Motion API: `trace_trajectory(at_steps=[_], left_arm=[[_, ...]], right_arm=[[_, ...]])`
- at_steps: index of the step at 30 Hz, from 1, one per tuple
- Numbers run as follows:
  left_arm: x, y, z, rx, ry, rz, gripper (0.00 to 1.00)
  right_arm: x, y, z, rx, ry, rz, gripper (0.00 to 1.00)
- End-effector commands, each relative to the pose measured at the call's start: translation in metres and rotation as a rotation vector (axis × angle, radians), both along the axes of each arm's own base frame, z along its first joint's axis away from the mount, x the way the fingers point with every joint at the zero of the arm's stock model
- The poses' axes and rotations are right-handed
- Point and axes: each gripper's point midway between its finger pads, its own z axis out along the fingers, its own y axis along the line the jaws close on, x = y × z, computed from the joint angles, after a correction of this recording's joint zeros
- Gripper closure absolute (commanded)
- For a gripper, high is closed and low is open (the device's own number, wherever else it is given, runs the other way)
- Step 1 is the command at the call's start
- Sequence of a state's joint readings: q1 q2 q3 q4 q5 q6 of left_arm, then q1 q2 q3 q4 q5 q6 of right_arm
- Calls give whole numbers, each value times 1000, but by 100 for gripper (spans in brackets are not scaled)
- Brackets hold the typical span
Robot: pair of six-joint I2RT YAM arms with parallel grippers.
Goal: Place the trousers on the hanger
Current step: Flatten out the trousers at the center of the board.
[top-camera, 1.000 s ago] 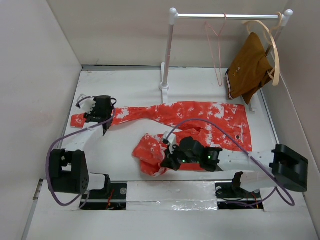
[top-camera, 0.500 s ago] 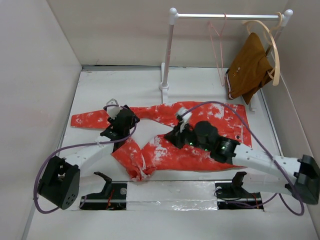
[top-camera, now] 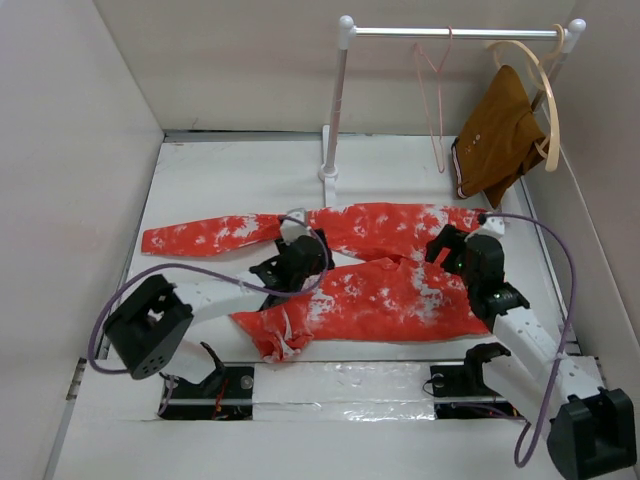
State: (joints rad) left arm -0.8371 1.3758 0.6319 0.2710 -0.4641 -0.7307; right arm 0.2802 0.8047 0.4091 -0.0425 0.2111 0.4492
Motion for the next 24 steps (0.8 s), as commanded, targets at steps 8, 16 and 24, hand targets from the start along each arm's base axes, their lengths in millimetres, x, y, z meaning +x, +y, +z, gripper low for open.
trace_trajectory(at_steps=[8, 16, 24], left_arm=[[-5, -142, 17, -5, -112, -346, 29], [3, -191, -7, 18, -41, -491, 29], [-14, -203, -40, -47, 17, -566, 72]], right_arm=[[54, -120, -15, 107, 25, -451, 12], [84, -148, -59, 267, 182, -486, 15], [90, -173, -63, 176, 327, -438, 20]])
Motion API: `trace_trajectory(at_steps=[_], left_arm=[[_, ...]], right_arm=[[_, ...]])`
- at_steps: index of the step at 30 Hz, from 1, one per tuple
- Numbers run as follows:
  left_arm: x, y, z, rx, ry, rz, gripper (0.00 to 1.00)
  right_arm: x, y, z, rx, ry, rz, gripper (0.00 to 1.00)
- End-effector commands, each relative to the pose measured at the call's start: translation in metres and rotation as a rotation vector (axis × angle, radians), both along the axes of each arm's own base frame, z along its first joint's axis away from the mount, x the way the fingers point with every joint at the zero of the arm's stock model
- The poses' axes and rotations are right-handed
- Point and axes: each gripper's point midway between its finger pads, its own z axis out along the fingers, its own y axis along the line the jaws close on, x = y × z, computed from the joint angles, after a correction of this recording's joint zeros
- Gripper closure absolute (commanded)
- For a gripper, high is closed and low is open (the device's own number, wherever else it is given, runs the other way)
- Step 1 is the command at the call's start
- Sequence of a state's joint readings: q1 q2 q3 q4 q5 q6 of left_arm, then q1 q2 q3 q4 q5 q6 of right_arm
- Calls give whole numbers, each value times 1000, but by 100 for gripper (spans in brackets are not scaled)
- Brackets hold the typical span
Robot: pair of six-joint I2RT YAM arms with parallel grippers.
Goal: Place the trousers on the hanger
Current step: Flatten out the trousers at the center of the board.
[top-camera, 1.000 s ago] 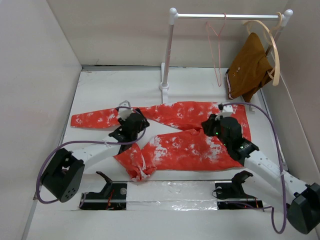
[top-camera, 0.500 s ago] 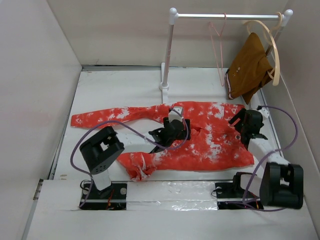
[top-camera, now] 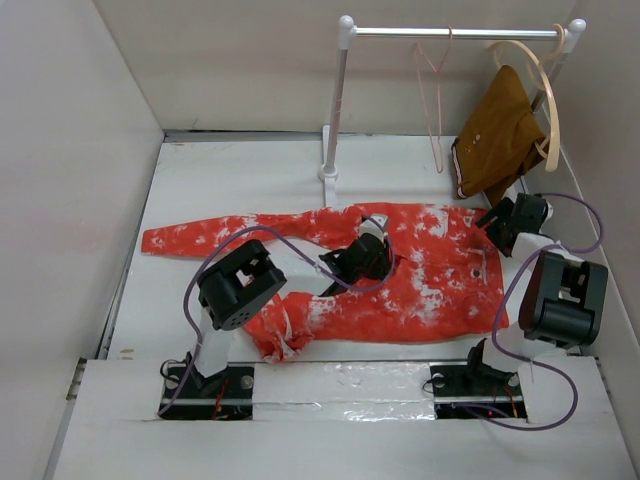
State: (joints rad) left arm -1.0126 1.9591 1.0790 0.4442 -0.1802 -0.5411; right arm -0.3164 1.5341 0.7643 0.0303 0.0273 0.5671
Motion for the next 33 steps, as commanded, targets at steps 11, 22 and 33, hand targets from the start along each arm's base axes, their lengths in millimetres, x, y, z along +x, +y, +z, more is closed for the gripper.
trace_trajectory(at_steps=[11, 22, 33], left_arm=[[-50, -32, 14, -173, 41, -184, 100], [-81, -51, 30, -222, 29, -246, 100], [-101, -57, 30, -247, 58, -342, 100]], right_arm=[[-8, -23, 2, -68, 153, 79, 36], [-20, -31, -9, -59, 258, 155, 36], [-29, -38, -16, -63, 313, 176, 82]])
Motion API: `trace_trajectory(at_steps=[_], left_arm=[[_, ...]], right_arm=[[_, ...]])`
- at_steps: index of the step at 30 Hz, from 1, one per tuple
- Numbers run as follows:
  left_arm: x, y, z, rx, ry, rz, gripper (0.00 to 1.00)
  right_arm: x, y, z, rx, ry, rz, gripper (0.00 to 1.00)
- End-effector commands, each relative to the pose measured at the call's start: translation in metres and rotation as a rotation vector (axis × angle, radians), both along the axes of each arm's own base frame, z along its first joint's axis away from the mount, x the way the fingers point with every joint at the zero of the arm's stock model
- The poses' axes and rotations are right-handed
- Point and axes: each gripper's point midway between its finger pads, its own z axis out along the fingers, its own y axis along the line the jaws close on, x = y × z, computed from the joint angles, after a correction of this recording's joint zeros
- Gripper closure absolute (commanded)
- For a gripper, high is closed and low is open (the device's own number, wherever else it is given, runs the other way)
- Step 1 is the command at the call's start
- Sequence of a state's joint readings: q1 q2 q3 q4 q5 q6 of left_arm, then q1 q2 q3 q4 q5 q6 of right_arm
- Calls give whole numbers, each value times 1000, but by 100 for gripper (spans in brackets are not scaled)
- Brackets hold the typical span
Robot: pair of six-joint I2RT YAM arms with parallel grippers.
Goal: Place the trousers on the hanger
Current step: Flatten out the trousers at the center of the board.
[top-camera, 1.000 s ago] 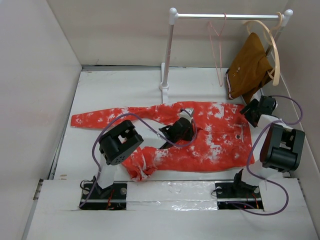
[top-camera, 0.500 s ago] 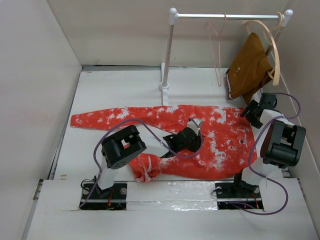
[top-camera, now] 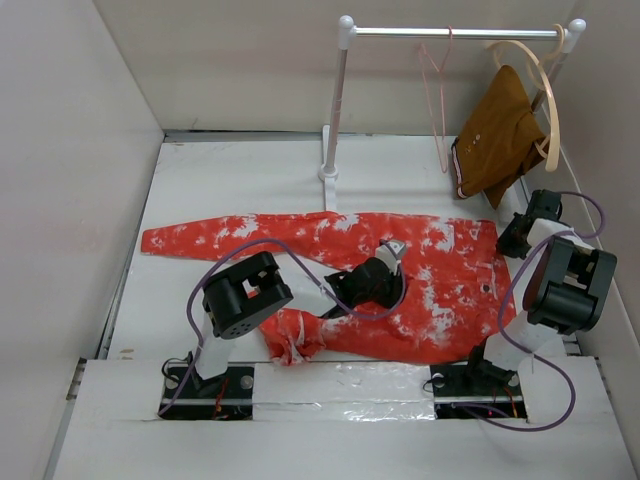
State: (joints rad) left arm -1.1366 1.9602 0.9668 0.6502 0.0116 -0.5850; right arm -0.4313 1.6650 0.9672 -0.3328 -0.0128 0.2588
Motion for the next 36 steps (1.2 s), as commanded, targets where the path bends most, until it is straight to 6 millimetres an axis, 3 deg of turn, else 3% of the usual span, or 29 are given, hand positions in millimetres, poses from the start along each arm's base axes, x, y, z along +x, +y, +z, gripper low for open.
trace_trajectory(at_steps=[1, 2, 5, 10, 11, 13, 14, 16, 18, 19, 20, 21, 23, 25, 26, 27, 28, 29, 30, 31, 32, 33, 34, 35, 36], left_arm=[[-15, -15, 30, -94, -4, -88, 100], [-16, -17, 28, -86, 1, -101, 100], [-29, -28, 15, -52, 22, -148, 100], [-33, -33, 15, -53, 17, -164, 100], [-32, -33, 15, -48, 8, -164, 100], [-28, -30, 22, -43, -12, -145, 88], [-24, -28, 27, -31, -32, -132, 71], [-20, -25, 34, -24, -51, -114, 52], [-1, -10, 47, -34, -62, -58, 35], [6, -4, 53, -45, -63, -37, 33], [22, 7, 57, -53, -63, 6, 33], [30, 21, 66, -62, -70, 48, 33], [49, 42, 78, -92, -66, 149, 33], [78, 80, 93, -126, -73, 305, 34], [88, 94, 96, -131, -70, 366, 34], [110, 126, 102, -136, -78, 482, 36], [120, 141, 105, -148, -74, 546, 37], [130, 156, 108, -172, -55, 606, 38], [138, 172, 109, -167, -49, 663, 39], [156, 200, 113, -174, -54, 747, 39], [165, 217, 112, -165, -50, 804, 40], [173, 238, 109, -147, -31, 888, 40], [189, 270, 106, -139, -23, 982, 41], [195, 287, 102, -130, -9, 1035, 41], [199, 304, 96, -125, 23, 1096, 42]], right_arm=[[8, -3, 10, -12, -15, 27, 85], [9, -3, 10, -15, -15, 25, 92], [6, -4, 12, -26, -20, 10, 100], [-4, -12, 27, -88, -84, -88, 100], [-4, -15, 45, -113, -136, -111, 100], [-10, -16, 55, -127, -187, -168, 100], [-9, -17, 76, -149, -258, -184, 100], [-11, -16, 89, -154, -315, -220, 100], [-11, -15, 108, -164, -386, -225, 80], [-7, -8, 112, -154, -408, -195, 68], [-4, -4, 120, -153, -430, -182, 47], [-1, 6, 128, -153, -447, -150, 39], [3, 20, 140, -165, -479, -103, 28], [5, 47, 155, -157, -540, -20, 28], [5, 57, 159, -147, -563, 11, 32], [4, 69, 155, -131, -581, 43, 42], [3, 92, 164, -95, -628, 111, 56], [1, 104, 164, -78, -646, 142, 79], [1, 119, 166, -46, -681, 191, 91], [-5, 134, 149, -8, -667, 233, 98], [-11, 160, 148, 37, -684, 315, 100], [-14, 173, 144, 56, -696, 359, 100], [-20, 186, 136, 78, -687, 400, 100], [-31, 197, 118, 100, -655, 437, 100], [-37, 220, 125, 119, -707, 513, 100]])
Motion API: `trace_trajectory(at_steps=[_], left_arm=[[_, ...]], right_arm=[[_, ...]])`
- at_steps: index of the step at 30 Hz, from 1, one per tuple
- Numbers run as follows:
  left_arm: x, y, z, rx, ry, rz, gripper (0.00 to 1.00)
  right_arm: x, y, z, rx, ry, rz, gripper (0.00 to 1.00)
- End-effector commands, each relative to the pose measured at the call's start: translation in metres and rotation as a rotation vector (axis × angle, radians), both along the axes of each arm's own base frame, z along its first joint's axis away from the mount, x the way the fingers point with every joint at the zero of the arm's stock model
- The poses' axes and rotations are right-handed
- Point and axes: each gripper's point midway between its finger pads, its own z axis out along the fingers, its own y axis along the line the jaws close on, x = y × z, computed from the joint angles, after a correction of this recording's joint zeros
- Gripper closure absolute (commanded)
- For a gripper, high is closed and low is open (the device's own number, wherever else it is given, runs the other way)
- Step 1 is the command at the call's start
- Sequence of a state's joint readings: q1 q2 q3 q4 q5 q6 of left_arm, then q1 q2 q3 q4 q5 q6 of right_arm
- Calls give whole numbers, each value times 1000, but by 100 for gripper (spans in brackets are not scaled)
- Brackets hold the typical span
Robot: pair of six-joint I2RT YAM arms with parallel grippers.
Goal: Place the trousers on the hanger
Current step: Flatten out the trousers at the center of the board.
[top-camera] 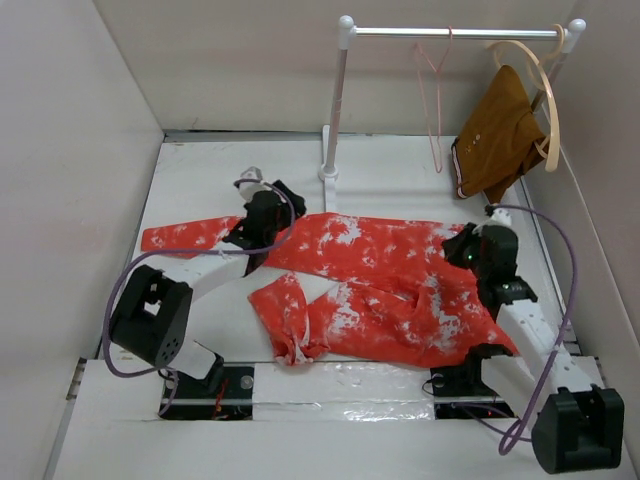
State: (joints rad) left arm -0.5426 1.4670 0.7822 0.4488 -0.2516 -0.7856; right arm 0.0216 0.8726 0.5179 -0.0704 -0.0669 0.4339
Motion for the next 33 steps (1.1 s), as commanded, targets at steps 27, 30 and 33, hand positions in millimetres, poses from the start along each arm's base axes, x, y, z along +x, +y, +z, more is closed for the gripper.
trace_trajectory(at_steps=[27, 30, 33], left_arm=[[-88, 374, -106, -11, 598, 960, 60], [-80, 367, -120, -41, 615, 913, 55], [-75, 366, -129, -44, 622, 889, 51]], right_arm=[[-84, 198, -4, -10, -195, 768, 92], [-83, 197, -6, -17, -183, 765, 92], [-82, 198, -8, -20, -177, 767, 92]])
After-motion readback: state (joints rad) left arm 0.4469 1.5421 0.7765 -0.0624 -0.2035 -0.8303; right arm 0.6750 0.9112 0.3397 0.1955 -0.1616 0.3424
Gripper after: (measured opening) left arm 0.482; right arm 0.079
